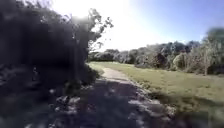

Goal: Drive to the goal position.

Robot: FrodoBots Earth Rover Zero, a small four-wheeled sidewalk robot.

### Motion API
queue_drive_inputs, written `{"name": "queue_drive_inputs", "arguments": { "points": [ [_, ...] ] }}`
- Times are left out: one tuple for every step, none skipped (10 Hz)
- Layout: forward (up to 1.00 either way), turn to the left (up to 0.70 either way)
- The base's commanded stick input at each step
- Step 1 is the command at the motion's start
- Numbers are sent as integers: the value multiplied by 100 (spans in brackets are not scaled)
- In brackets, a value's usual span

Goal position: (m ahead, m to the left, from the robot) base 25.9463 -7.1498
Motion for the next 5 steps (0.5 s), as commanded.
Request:
{"name": "queue_drive_inputs", "arguments": {
  "points": [
    [50,20],
    [50,5],
    [50,0],
    [50,0],
    [50,0]
  ]
}}
